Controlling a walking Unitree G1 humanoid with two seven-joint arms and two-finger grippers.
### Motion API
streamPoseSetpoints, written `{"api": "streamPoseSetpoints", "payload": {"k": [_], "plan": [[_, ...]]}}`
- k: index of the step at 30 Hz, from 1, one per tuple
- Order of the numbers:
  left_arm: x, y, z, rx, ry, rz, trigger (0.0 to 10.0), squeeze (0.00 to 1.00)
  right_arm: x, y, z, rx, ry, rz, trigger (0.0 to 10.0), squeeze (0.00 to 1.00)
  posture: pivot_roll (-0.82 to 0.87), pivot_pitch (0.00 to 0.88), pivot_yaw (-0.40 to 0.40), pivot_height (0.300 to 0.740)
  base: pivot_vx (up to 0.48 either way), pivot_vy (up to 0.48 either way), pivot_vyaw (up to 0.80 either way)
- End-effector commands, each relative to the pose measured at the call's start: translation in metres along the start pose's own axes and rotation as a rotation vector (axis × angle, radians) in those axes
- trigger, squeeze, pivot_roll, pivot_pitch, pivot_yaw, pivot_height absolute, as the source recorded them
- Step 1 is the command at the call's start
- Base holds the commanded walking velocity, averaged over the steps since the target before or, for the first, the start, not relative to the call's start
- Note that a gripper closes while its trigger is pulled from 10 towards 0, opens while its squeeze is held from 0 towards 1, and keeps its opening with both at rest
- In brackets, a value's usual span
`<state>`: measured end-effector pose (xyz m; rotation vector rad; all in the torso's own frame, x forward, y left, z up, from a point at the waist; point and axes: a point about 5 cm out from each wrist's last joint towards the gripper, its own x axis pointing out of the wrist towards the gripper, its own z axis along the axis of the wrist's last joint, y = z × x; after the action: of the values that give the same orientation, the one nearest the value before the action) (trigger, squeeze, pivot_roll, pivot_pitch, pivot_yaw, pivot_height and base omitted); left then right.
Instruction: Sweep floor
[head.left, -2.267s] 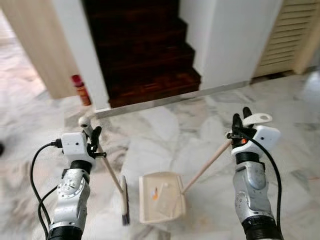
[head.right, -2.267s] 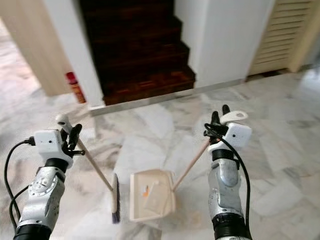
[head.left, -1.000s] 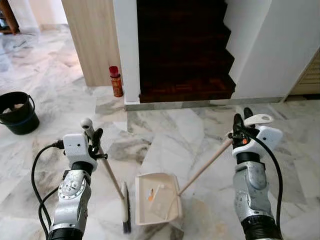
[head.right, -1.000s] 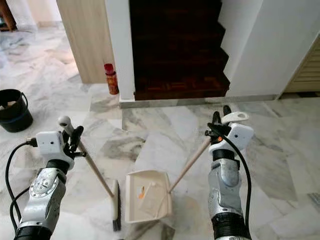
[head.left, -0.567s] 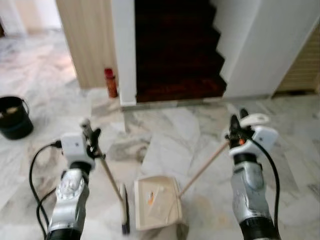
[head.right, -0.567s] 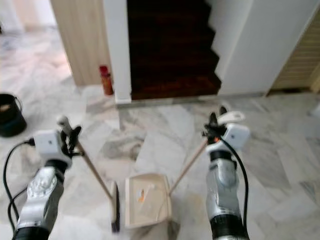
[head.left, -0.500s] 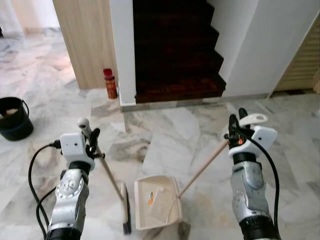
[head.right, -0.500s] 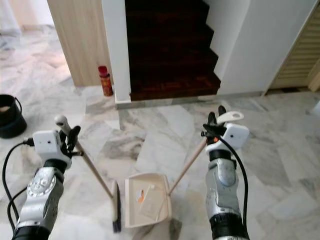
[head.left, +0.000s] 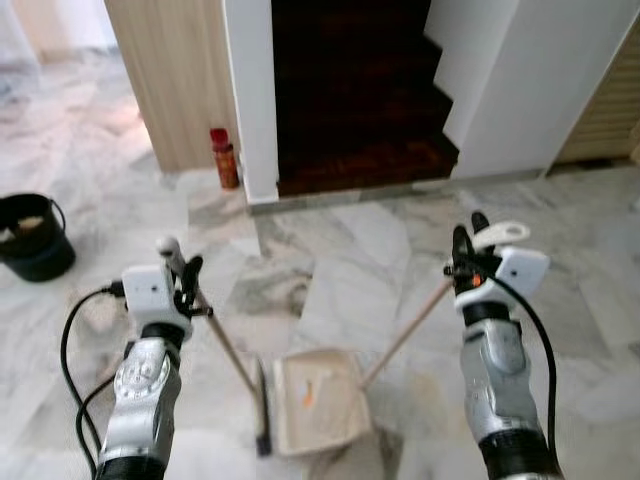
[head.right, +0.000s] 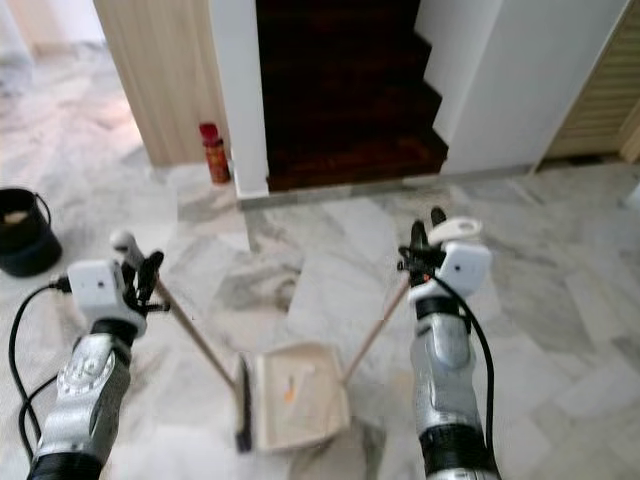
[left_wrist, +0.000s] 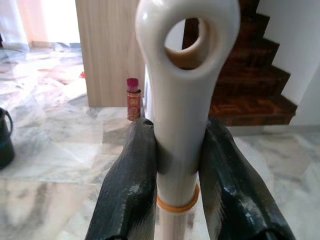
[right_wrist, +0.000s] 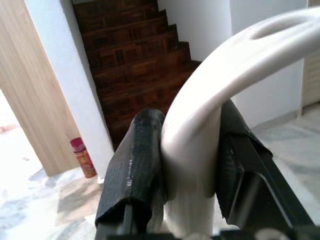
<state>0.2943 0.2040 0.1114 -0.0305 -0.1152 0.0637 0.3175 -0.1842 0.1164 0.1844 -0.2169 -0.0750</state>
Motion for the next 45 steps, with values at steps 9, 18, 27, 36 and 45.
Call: {"api": "streamPoseSetpoints", "payload": {"k": [9, 18, 27, 36, 45], "plan": [[0.0027, -0.0041, 0.0092, 0.006, -0.040, -0.016, 10.0, 0.00, 0.0040, -0.0015, 0.0112, 0.000, -0.049, -0.004, 10.0, 0.00, 0.02, 0.000, -0.010, 0.740, 0.000, 0.295, 0.00], [0.0021, -0.0044, 0.0090, 0.008, -0.040, -0.019, 10.0, 0.00, 0.0034, -0.0010, 0.0110, 0.001, -0.049, 0.002, 10.0, 0.00, 0.02, 0.000, -0.007, 0.740, 0.000, 0.310, 0.00], [0.0011, -0.0045, 0.0087, 0.008, -0.039, -0.023, 10.0, 0.00, 0.0025, -0.0006, 0.0102, 0.006, -0.047, 0.007, 10.0, 0.00, 0.02, 0.000, -0.004, 0.740, 0.000, 0.340, 0.00], [0.0003, -0.0051, 0.0085, 0.006, -0.041, -0.026, 10.0, 0.00, 0.0020, -0.0013, 0.0104, 0.031, -0.055, -0.004, 10.0, 0.00, 0.02, 0.000, -0.004, 0.740, 0.000, 0.352, 0.00], [0.0008, -0.0061, 0.0083, 0.005, -0.041, -0.028, 10.0, 0.00, 0.0034, -0.0032, 0.0130, -0.002, -0.067, -0.017, 10.0, 0.00, 0.02, 0.000, -0.007, 0.740, 0.000, 0.352, 0.09]]}}
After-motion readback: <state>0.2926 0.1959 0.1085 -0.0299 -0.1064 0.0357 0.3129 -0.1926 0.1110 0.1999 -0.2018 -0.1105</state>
